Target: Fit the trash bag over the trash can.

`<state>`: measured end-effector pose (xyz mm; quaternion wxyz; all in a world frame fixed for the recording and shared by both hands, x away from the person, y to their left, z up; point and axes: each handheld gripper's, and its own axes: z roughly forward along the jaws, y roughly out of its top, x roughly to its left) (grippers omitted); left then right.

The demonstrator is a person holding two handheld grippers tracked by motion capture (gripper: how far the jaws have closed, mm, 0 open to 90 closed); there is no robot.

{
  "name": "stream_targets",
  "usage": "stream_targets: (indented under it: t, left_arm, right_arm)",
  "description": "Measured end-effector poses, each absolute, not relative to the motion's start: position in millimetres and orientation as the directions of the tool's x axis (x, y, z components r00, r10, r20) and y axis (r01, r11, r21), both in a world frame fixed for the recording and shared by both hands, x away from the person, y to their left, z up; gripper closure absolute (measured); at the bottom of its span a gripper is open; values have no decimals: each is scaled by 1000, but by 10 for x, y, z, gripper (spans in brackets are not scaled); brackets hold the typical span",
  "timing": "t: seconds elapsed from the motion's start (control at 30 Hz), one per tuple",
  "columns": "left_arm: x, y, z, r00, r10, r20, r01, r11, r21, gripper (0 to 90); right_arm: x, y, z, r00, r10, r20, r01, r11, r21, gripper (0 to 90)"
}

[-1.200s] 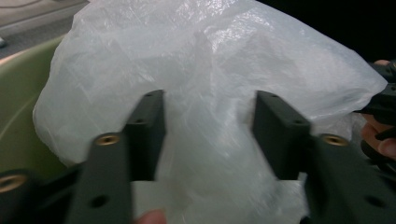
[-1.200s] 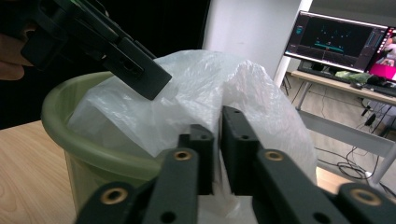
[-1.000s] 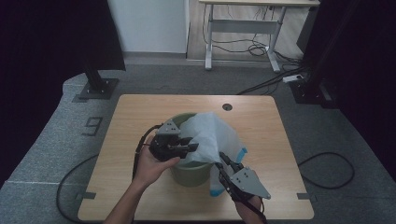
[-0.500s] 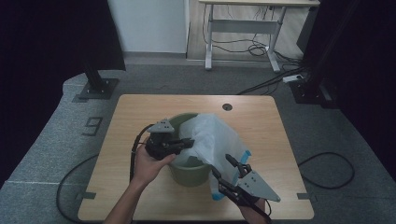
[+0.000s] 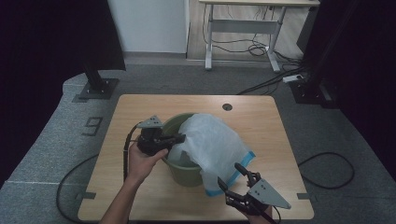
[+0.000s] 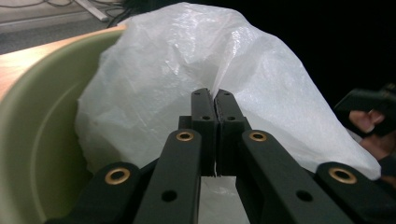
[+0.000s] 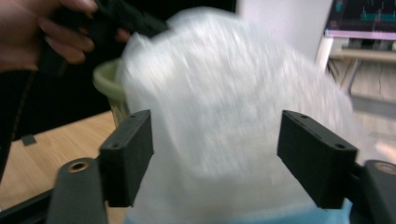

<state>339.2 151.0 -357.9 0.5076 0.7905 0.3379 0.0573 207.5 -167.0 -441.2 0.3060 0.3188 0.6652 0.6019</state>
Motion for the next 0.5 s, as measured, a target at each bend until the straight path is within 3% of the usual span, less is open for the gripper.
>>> stream_targets:
  t: [0.5]
  left_arm:
    - [3440, 1661, -3651, 731, 620, -286, 507, -212, 836, 869]
  right_arm:
    - [2080, -1418, -4712, -626, 780, 3, 125, 97, 987, 131]
